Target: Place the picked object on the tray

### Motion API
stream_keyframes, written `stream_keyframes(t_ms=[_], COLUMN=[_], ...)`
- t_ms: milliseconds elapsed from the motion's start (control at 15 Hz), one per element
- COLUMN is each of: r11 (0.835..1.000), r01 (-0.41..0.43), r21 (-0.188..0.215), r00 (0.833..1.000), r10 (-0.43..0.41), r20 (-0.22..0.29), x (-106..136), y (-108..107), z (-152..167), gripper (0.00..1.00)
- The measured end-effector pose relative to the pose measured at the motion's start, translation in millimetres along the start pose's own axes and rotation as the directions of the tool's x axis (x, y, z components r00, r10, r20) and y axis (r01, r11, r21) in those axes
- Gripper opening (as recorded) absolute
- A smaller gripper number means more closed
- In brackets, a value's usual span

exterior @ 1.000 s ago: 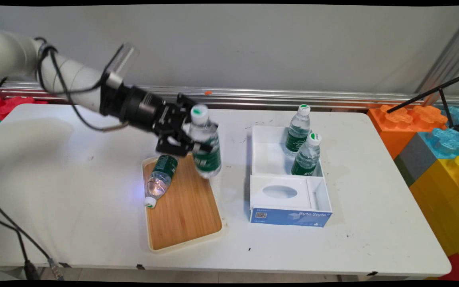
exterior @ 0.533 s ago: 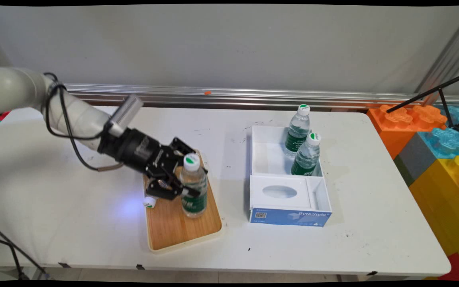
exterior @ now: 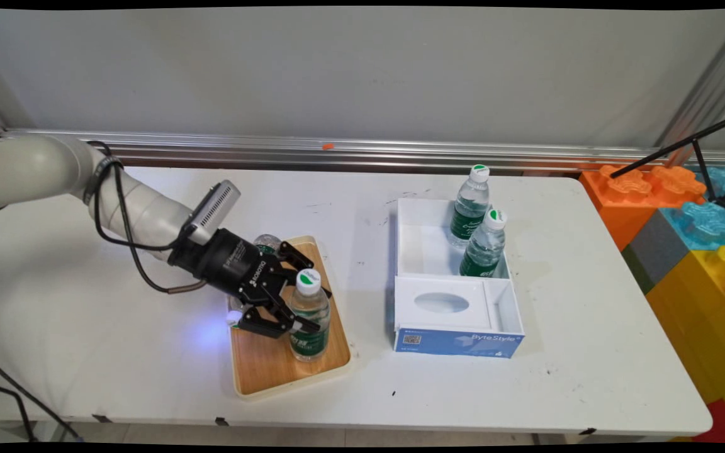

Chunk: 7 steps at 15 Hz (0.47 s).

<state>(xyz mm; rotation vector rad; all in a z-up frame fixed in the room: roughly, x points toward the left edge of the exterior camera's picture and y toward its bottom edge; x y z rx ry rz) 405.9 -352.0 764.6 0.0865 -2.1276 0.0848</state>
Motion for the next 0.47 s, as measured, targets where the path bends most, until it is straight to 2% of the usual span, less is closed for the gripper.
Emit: stream_keyframes(t_ms=[200, 267, 467], r11=[1.0, 1.0, 1.0], r01=[-0.007, -0.011, -0.022], r21=[-0.002, -0.004, -0.008], r00=[1.0, 1.0, 1.0], r10=[0.007, 0.011, 0.022], r20=[0.001, 0.002, 0.009], x=[-4.9, -6.3, -12.4], y=[1.9, 2.5, 6.0], z=[5.1, 6.3, 6.0], gripper=[0.0, 1.0, 1.0])
